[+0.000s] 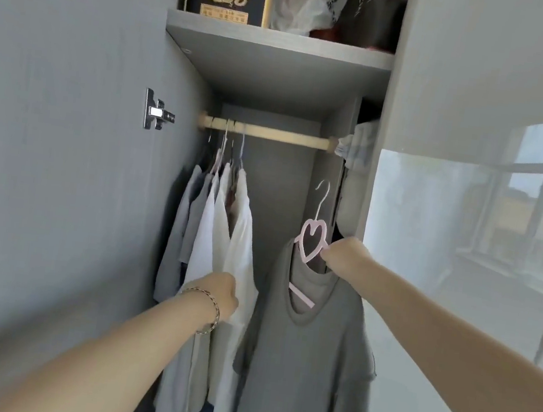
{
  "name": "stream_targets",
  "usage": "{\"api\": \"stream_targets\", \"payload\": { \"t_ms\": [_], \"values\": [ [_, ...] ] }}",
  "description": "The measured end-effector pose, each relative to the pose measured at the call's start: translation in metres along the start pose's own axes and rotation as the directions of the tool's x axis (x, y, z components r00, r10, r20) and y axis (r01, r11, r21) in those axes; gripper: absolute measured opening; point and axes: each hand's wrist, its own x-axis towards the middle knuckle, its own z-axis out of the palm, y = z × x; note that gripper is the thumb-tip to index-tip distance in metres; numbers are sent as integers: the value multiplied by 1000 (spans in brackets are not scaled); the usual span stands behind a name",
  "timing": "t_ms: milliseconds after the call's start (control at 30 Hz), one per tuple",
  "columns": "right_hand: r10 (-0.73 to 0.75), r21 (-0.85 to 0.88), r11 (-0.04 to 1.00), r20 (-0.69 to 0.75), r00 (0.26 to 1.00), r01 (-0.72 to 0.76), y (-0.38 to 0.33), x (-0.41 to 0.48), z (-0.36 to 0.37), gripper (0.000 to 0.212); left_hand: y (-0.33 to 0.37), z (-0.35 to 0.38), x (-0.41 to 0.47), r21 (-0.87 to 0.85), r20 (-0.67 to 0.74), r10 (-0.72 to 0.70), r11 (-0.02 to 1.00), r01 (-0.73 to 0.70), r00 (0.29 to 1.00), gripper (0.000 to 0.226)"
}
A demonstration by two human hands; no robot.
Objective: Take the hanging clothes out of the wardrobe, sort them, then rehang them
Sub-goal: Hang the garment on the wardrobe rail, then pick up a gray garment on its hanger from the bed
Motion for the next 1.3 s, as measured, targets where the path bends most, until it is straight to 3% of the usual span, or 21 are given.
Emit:
{"api": "stream_targets", "payload": {
  "t_ms": [33,100,167,267,367,567,633,700,867,1000,1133,1233,1300],
  "values": [
    [2,-104,995,-44,999,-6,-6,15,-1,37,-3,-8,10,-10,-29,-11,1000,11,1000,22],
    [-15,17,1000,-78,997,16,-18,36,-17,37,-16,-27,40,-18,-63,-11,1000,10,998,21],
    [-83,-68,995,-110,991,75,-37,65,-34,36,-25,-47,67,-22,-106,-27,999,25,994,26],
    [-48,-143,989,-137,989,29,-63,103,-58,19,-35,-69,106,7,-127,-44,999,45,991,28],
    [-134,-171,980,-219,966,97,-83,137,-82,28,-42,-87,134,-15,-167,-49,999,47,985,22],
    [-226,10,972,-261,939,237,-121,191,-88,39,-53,-101,167,19,-117,-48,999,51,992,19],
    [-174,240,940,-274,946,243,-132,216,-80,26,-54,-102,169,27,-83,-63,998,65,995,21],
    [-209,265,922,-278,938,284,-139,235,-65,14,-56,-99,170,-31,-79,-79,997,77,994,25],
    [-234,448,838,-224,946,313,-159,259,-13,30,-58,-89,165,-163,-156,-117,982,91,981,21],
    [-371,504,754,-204,906,423,-168,263,-4,18,-62,-84,157,-199,-166,-155,973,121,974,24],
    [-449,592,680,-130,884,432,-157,257,2,31,-63,-82,150,-201,-178,-156,972,119,972,24],
    [-419,631,660,-140,897,407,-145,252,2,4,-60,-83,143,-201,-158,-132,974,99,979,23],
    [-349,634,662,-212,913,400,-141,251,2,7,-58,-82,138,-201,-149,-111,976,80,983,24]
  ]
}}
